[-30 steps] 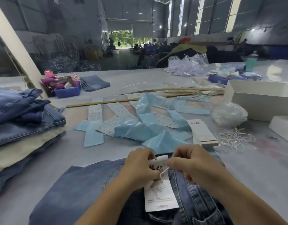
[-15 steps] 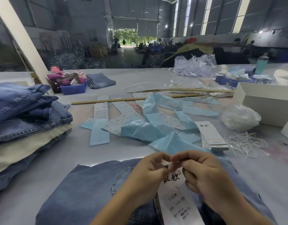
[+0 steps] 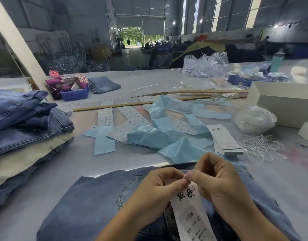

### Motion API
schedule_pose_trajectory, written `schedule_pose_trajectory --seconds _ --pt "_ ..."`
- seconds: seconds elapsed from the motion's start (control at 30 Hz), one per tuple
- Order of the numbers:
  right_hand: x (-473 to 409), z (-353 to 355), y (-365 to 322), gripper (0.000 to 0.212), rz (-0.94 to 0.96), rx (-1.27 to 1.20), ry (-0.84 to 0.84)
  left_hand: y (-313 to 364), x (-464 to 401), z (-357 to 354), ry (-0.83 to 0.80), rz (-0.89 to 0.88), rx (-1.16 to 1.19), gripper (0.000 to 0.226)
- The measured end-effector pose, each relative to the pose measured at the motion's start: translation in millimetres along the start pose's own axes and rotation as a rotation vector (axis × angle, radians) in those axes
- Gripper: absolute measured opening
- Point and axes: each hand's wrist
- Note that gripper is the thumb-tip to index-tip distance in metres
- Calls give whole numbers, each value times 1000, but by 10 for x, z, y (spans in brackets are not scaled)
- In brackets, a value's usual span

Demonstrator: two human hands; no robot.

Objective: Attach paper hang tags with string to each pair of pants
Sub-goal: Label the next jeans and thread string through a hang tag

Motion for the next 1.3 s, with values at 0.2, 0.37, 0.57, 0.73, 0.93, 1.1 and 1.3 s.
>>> schedule_pose_trajectory --seconds 0.2,0.37,0.57,0.73,0.93,1.1,1.3 --pt "49 37 5 23 -25 157 -68 12 4 65 124 11 -47 8" --pt "72 65 22 35 -12 390 -32 19 16 103 207 6 -54 15" --pt "110 -3 -10 34 78 480 -33 9 14 13 90 10 -109 12" --pt "99 -2 30 17 86 375 16 -19 27 12 33 11 -180 24" --pt "112 40 64 16 48 350 -7 -34 29 20 32 -22 -145 11" --pt "159 5 43 26 113 468 -39 -33 18 14 48 -35 -115 19" --pt "182 22 43 19 176 598 16 -28 30 -16 42 -23 -158 13"
Point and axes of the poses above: each hand's wrist, its own x-axis away from the middle knuckle, its own z-axis out of the back of the hand, y = z × x, and after that the axes turned 1 degree about z, right-handed
